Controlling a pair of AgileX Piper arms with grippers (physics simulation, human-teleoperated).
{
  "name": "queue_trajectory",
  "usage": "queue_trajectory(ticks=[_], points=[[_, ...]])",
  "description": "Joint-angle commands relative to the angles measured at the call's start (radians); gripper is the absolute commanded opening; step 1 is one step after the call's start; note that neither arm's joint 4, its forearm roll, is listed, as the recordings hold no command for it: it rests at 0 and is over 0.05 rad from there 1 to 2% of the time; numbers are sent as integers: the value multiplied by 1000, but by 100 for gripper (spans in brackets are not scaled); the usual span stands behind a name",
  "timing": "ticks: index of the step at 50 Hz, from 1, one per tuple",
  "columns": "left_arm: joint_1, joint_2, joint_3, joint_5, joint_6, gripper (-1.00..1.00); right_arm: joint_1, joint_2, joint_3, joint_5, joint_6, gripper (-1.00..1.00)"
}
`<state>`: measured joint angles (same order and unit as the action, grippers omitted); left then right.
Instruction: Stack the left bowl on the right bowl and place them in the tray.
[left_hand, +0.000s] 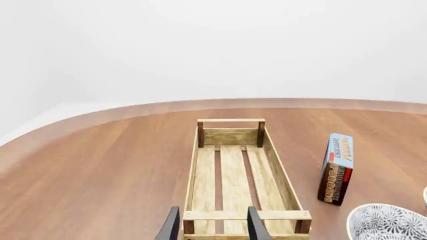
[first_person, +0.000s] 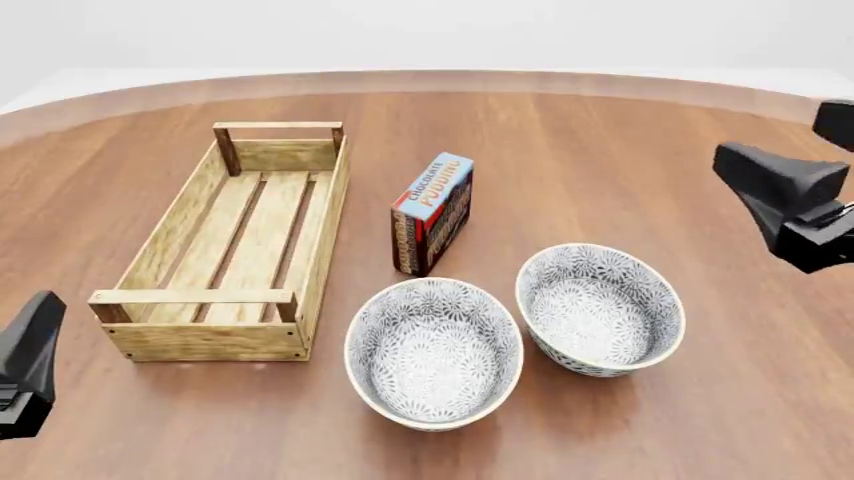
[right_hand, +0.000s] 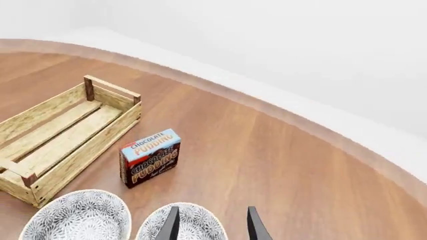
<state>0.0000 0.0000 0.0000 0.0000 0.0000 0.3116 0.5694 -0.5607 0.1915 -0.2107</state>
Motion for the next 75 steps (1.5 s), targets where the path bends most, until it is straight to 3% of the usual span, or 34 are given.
queue_trajectory(ticks=[1,4,12,16,32,54,75], points=[[0,0,0,0,0,100,141,195,-195,77,-76,100],[0,0,0,0,0,100,211,254,-228,99,-95,100],[0,0,0,0,0,100,256,412,-324,149,-61,100],[0,0,0,0,0,100,277,486,-360,170,-74,100],[0,0,0,0,0,100,380,696,-359,165,-71,100],[0,0,0,0,0,100,338,855,-409,164,-101,100],[0,0,0,0,0,100,339,981,-402,98,-97,100]])
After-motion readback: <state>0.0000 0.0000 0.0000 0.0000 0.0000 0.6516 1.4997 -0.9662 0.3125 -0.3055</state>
